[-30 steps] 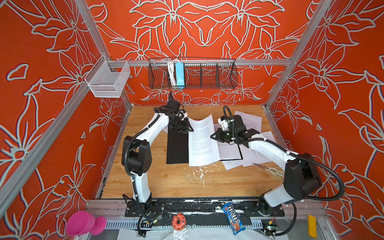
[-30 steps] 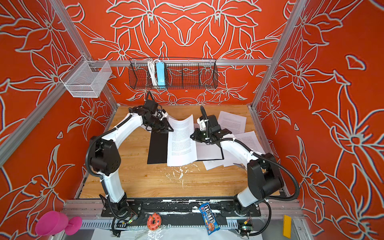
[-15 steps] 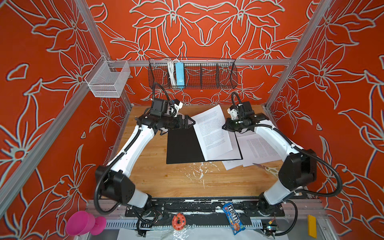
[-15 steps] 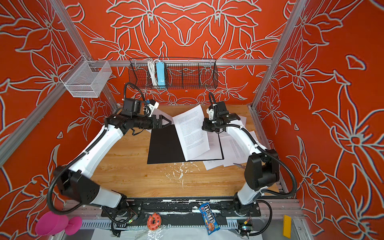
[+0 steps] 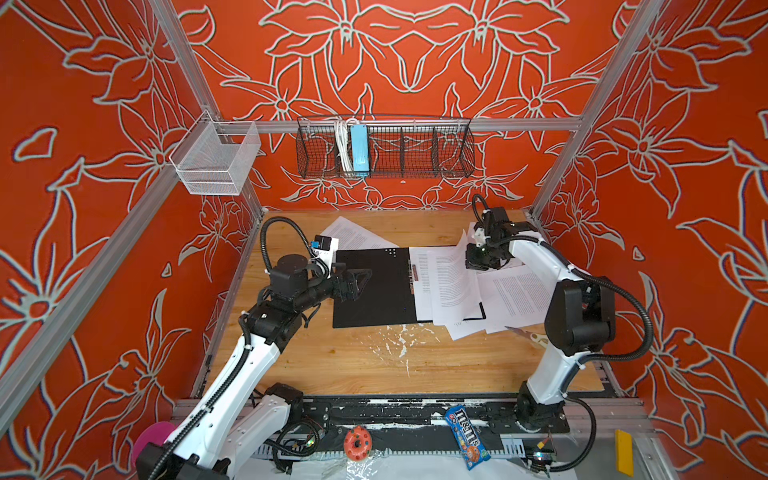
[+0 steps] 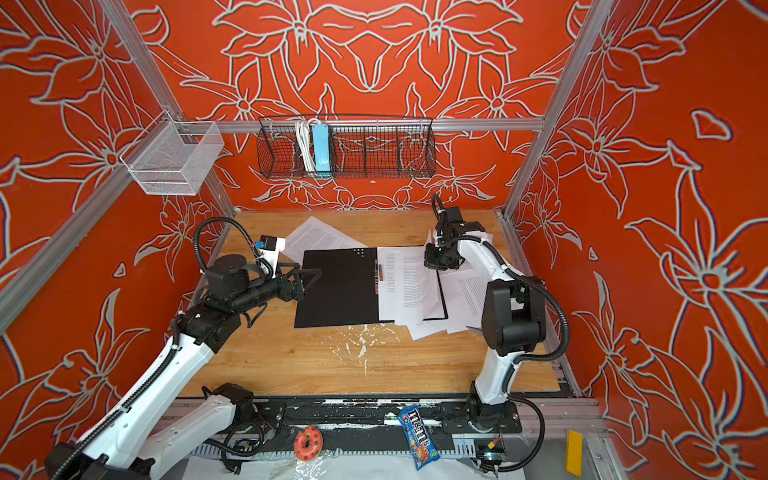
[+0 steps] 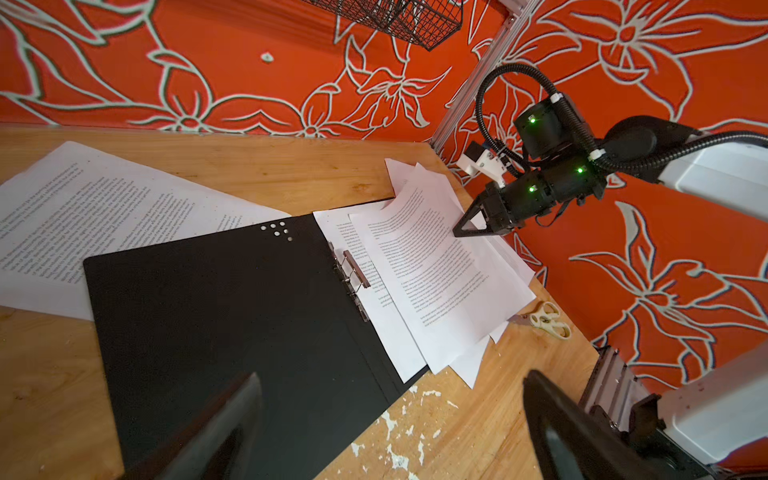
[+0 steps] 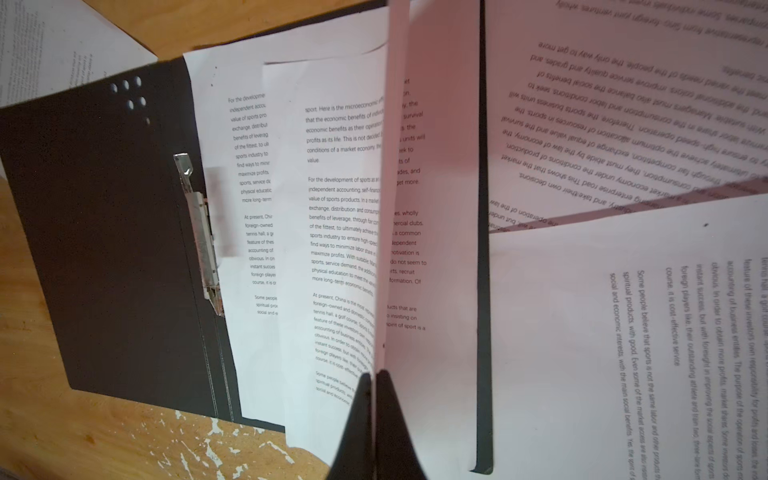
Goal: Put the files into the folder
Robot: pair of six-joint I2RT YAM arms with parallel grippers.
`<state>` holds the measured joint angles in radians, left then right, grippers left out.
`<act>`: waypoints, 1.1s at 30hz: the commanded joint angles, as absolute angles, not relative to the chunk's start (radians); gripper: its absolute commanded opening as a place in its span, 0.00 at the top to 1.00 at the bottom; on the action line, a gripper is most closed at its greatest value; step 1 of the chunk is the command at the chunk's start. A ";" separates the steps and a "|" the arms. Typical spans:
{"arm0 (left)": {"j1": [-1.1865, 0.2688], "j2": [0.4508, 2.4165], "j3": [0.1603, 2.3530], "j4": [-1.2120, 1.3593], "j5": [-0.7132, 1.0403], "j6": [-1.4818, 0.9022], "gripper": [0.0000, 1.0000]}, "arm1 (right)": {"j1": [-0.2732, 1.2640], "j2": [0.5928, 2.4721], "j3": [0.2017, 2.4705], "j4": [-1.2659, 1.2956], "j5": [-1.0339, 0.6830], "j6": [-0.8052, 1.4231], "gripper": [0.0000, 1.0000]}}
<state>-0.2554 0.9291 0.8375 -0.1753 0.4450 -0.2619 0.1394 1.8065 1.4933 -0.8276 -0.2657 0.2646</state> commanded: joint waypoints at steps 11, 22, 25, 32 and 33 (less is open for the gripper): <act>-0.257 1.054 0.895 -0.108 0.532 -0.293 0.02 | 0.145 1.867 1.518 -0.790 -0.346 0.270 1.00; -0.256 1.080 0.902 -0.103 0.548 -0.307 0.02 | 0.144 1.877 1.514 -0.746 -0.398 0.297 1.00; -0.257 1.084 0.902 -0.103 0.549 -0.307 0.02 | 0.145 1.882 1.516 -0.740 -0.403 0.303 1.00; -0.257 1.088 0.900 -0.100 0.554 -0.312 0.02 | 0.143 1.891 1.510 -0.721 -0.414 0.316 1.00; -0.258 1.089 0.899 -0.100 0.555 -0.314 0.02 | 0.144 1.894 1.508 -0.718 -0.415 0.318 1.00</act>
